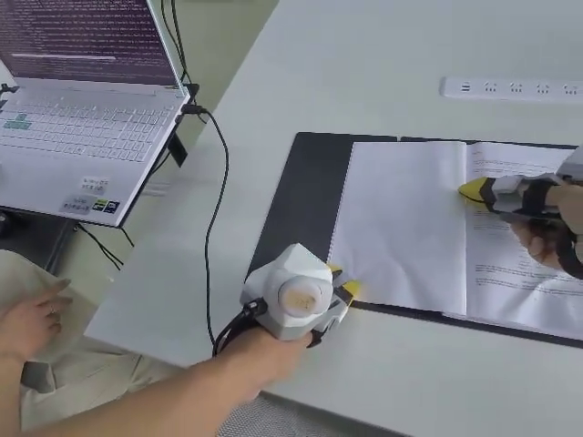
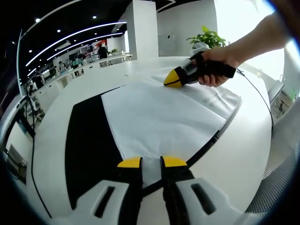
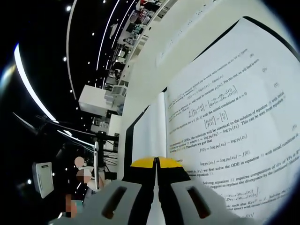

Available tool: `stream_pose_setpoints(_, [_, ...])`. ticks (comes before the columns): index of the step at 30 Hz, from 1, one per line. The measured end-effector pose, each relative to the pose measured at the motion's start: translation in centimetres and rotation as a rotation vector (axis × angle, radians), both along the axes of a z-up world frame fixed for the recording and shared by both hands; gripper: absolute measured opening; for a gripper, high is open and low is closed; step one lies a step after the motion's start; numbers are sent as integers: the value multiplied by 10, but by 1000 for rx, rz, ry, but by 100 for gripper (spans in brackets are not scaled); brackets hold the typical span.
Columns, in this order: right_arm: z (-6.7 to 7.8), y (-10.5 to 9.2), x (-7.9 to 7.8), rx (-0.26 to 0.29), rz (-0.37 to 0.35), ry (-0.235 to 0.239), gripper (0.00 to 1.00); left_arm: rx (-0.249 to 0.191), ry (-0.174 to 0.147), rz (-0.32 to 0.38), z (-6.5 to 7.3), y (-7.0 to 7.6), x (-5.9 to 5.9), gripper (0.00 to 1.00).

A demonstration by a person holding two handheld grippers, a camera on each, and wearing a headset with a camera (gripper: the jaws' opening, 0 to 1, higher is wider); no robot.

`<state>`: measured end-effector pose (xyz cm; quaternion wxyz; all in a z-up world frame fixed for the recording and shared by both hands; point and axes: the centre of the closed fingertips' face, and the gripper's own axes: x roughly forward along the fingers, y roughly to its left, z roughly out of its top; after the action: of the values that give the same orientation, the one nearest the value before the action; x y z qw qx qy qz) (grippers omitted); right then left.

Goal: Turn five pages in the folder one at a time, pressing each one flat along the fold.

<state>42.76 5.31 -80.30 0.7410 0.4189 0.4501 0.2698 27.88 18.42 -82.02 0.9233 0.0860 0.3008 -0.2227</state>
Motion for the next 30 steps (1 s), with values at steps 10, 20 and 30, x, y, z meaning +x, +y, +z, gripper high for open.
stream_pose_setpoints(10, [-1,-3,-12,2,36,8,0,5,-1,-4,0,0,0,14])
stream_pose_setpoints(20, [1,-4,-28,3,51,10,0,8,-4,-8,1,-1,0,14])
stream_pose_setpoints(30, [-1,-3,-45,19,81,23,0,10,-8,-12,1,-1,0,14])
